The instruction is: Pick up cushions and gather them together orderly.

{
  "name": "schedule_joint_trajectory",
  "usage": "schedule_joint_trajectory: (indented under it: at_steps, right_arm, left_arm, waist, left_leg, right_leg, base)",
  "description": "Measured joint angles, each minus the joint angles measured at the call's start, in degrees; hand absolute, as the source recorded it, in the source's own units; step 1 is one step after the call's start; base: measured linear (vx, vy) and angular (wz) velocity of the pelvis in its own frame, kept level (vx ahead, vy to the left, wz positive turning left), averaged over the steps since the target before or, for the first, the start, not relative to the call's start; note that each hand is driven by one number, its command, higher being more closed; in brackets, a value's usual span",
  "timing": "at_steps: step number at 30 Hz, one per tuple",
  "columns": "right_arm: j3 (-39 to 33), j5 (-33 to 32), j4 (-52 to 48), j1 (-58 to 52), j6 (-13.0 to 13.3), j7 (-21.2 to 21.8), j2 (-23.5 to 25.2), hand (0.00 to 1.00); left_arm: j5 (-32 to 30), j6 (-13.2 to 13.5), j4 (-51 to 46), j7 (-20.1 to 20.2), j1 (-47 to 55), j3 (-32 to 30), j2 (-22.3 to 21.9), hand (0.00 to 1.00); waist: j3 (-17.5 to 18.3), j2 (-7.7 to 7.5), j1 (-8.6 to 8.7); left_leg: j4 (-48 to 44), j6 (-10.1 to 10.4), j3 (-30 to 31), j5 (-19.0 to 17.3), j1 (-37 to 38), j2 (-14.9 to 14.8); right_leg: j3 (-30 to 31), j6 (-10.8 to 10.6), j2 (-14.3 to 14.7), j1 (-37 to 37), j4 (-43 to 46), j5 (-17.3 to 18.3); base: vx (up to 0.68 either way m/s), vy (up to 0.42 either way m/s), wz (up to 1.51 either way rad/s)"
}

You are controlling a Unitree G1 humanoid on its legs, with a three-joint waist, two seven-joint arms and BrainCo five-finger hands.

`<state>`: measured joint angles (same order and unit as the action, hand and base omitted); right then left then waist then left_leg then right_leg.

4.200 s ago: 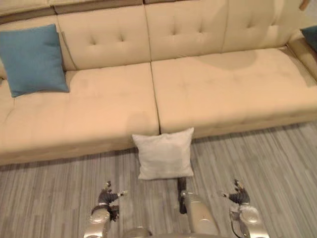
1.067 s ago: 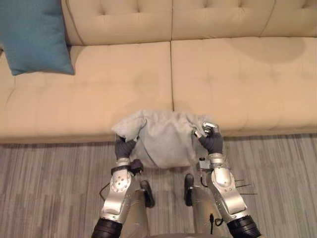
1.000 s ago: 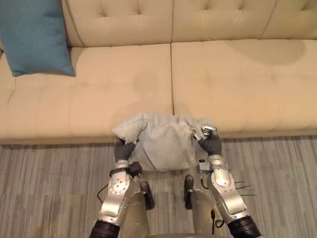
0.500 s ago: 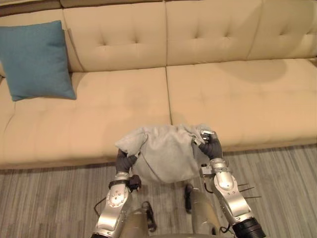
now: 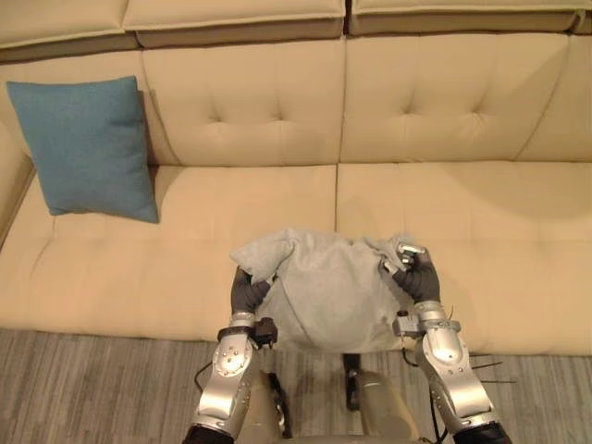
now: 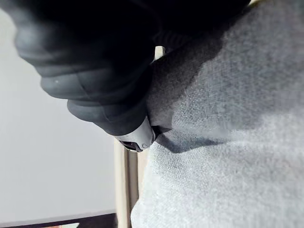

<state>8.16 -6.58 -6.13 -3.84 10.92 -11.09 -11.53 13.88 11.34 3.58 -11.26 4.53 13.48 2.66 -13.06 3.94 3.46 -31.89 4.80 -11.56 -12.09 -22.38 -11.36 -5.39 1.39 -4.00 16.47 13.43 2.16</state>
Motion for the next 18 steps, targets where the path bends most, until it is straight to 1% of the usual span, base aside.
schedule_joint_trajectory:
  at_steps: [1, 2, 3, 4, 5, 7, 9, 10, 12, 13, 14, 16, 17, 18]
  right_arm:
    - [-0.80, 0.13, -0.02, 0.82, 0.00, -0.08, -0.12, 1.00]
    - [-1.19, 0.24, 0.26, 1.19, -0.08, -0.09, 0.31, 1.00]
    - [-1.78, 0.40, 0.13, 1.35, -0.09, -0.13, 1.89, 1.00]
    - [-1.85, 0.50, 0.10, 1.55, -0.07, -0.13, 2.58, 1.00]
    - [-2.02, 0.82, 0.11, 2.37, -0.07, -0.15, 3.36, 1.00]
    - [-1.86, 2.06, 0.20, 4.08, -0.20, -0.26, 4.23, 1.00]
    - [-1.37, 2.64, 0.24, 6.29, -0.26, -1.11, 4.44, 1.00]
    - [-1.36, 2.69, 0.75, 9.18, -0.25, -2.02, 4.20, 1.00]
    - [-1.38, 2.69, 3.19, 14.45, -0.24, -3.47, 4.18, 1.00]
    - [-1.34, 2.70, 5.45, 19.58, -0.22, -5.00, 3.74, 1.00]
    - [-1.34, 2.70, 6.92, 23.49, -0.14, -6.01, 2.95, 1.00]
    - [-1.34, 2.71, 9.27, 29.03, -0.09, -7.19, 1.51, 1.00]
    - [-1.40, 2.73, 12.18, 34.32, -0.11, -8.49, 0.75, 1.00]
    - [-1.42, 2.74, 13.66, 36.61, -0.11, -9.05, 0.54, 1.00]
  left_arm:
    - [-0.03, 0.00, 0.03, 0.05, 0.06, 0.29, -0.29, 1.00]
    - [-0.05, 0.05, 0.18, 0.05, -0.08, 0.51, -0.12, 1.00]
    - [-0.06, 0.02, 0.38, 0.05, -1.26, 0.84, 0.47, 1.00]
    - [-0.06, 0.01, 0.39, 0.05, -1.75, 0.89, 0.84, 1.00]
    - [-0.06, 0.02, 0.38, 0.04, -1.86, 0.70, 1.26, 1.00]
    - [-0.09, 0.02, 0.34, -0.08, -2.02, -0.22, 1.38, 1.00]
    - [-1.17, 0.01, 0.27, -0.81, -3.92, -0.88, 1.72, 1.00]
    - [-2.19, 0.00, 0.29, -2.28, -6.96, -1.06, 2.22, 1.00]
    - [-2.76, -0.02, 0.37, -3.91, -11.09, -1.15, 3.27, 1.00]
    - [-3.57, 0.00, 0.69, -5.69, -15.11, -1.43, 4.00, 1.00]
    - [-3.98, 0.09, 1.33, -7.30, -18.78, -1.85, 4.41, 1.00]
    - [-4.59, 0.13, 3.46, -9.17, -24.73, -2.68, 4.70, 1.00]
    - [-5.05, 0.14, 6.21, -11.60, -30.31, -3.00, 5.49, 1.00]
    - [-5.14, 0.14, 7.48, -12.36, -32.57, -3.17, 5.94, 1.00]
  waist:
    - [0.53, 1.12, 0.10]
    - [0.73, 1.34, -0.02]
    - [1.23, 0.38, 0.35]
    - [1.57, -0.25, 0.34]
    - [1.67, -0.46, 0.24]
    - [1.76, -0.60, 0.18]
    - [1.76, -0.61, 0.07]
    - [1.74, -0.63, 0.12]
    - [1.73, -0.63, 0.25]
    - [1.73, -0.63, 0.24]
    - [1.72, -0.63, 0.29]
    - [1.61, -0.71, 0.39]
    - [1.09, -0.95, 0.41]
    - [0.49, -1.08, 0.42]
  left_leg:
    - [8.28, -0.41, 0.25, 8.25, 0.90, 0.06]
    - [9.27, -0.06, 0.39, 6.04, 1.56, -0.28]
    - [12.54, -0.30, 0.20, 5.96, 2.47, 1.27]
    - [13.76, -0.74, -0.29, 6.34, 2.66, 2.19]
    - [14.64, -0.96, -1.62, 6.47, 3.19, 2.89]
    - [16.12, -1.09, -3.60, 6.49, 4.67, 3.83]
    - [17.02, -1.18, -4.63, 6.44, 5.14, 3.98]
    - [17.80, -1.47, -4.99, 6.64, 5.14, 4.18]
    - [18.04, -1.60, -5.65, 6.75, 4.96, 4.16]
    - [18.00, -1.75, -5.77, 6.92, 4.16, 4.10]
    - [18.04, -2.00, -5.77, 7.42, 2.92, 4.10]
    - [18.16, -2.32, -5.65, 8.33, 0.83, 4.26]
    - [19.17, -2.57, -5.59, 9.65, -0.13, 4.43]
    - [19.59, -2.54, -5.50, 10.15, -0.12, 4.45]
  right_leg:
    - [0.75, -1.65, 0.99, 0.01, 0.06, 0.73]
    - [1.20, -2.35, 1.33, 0.05, 0.13, 1.14]
    - [2.27, -2.97, 0.63, 1.10, 0.23, 0.87]
    - [2.97, -3.42, -0.12, 1.72, 0.09, 0.58]
    - [4.56, -4.41, -0.64, 1.63, -1.03, -0.19]
    - [6.71, -5.30, -1.27, 0.90, -3.60, -1.52]
    - [7.89, -5.46, -1.23, 0.69, -5.44, -2.88]
    - [8.74, -5.38, -1.14, 0.95, -6.45, -3.76]
    - [9.39, -5.10, -0.91, 1.07, -7.87, -5.10]
    - [10.12, -5.04, -0.99, 1.85, -8.38, -5.96]
    - [10.27, -4.96, -0.97, 3.07, -8.71, -6.80]
    - [10.30, -4.92, -1.04, 5.06, -8.74, -7.69]
    - [10.27, -4.97, -1.13, 6.27, -9.01, -8.62]
    - [10.20, -4.90, -1.17, 6.29, -9.22, -8.90]
  base:
    - [0.11, 0.190, -0.28]
    - [0.12, 0.237, -0.20]
    - [0.12, 0.254, -0.07]
    - [0.10, 0.208, -0.09]
    - [0.06, 0.129, -0.24]
    - [0.05, 0.123, -0.48]
    - [0.01, 0.087, -0.42]
    - [-0.03, 0.053, -0.26]
    - [-0.04, 0.036, -0.27]
    - [-0.07, 0.023, -0.21]
    - [-0.11, 0.013, -0.13]
    - [-0.13, -0.006, 0.03]
    - [-0.11, -0.021, 0.08]
    - [-0.15, -0.044, 0.08]
